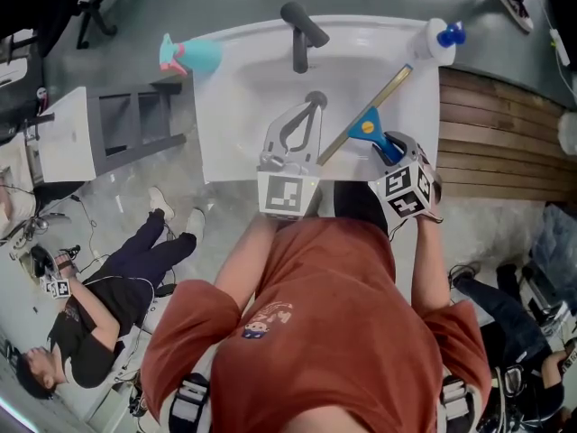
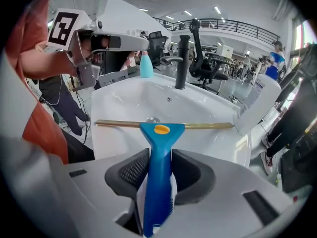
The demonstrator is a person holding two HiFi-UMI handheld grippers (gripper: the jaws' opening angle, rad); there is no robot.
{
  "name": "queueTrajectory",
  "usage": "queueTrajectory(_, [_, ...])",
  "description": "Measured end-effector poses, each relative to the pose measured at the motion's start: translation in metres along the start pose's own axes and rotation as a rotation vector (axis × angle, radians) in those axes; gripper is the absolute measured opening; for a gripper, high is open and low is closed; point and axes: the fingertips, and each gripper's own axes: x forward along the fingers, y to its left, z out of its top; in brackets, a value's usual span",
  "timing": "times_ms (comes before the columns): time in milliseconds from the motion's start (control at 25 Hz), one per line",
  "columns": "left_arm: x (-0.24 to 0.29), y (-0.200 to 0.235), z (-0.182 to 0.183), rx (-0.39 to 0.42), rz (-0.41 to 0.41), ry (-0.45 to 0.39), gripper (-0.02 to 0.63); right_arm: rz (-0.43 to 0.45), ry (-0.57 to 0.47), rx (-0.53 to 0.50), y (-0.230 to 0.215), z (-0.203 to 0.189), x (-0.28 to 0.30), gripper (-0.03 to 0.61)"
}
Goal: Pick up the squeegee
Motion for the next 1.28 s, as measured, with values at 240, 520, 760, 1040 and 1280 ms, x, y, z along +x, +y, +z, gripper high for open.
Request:
queueTrajectory(240, [-0.005,0.001,0.005,-0.016,0.001,-0.017,0.018,-0.011,-0.002,0.026,0.001,0.002,0.000,0.143])
queueTrajectory(520, [-0.014,0.001,0.008,-0.003,-0.012,-0.025,0.018,-0.034,-0.022,0.045,0.004,0.007,-0.006,0.140])
queueTrajectory(760, [-0.028,0.007,0.009,-0.003,-0.010,-0.038,0.018,-0.073,-0.048,0.078,0.013,0.014,-0.011,0.140])
queueTrajectory(1040, [-0.047,0.018,0.014,0.002,-0.017,-0.063,0.018,-0.148,-0.077,0.126,0.022,0.022,-0.022,0.140])
queueTrajectory(1280, [-0.065,0.024,0.018,0.000,-0.034,-0.078,0.018,-0.209,-0.100,0.173,0.033,0.027,-0.038,0.140])
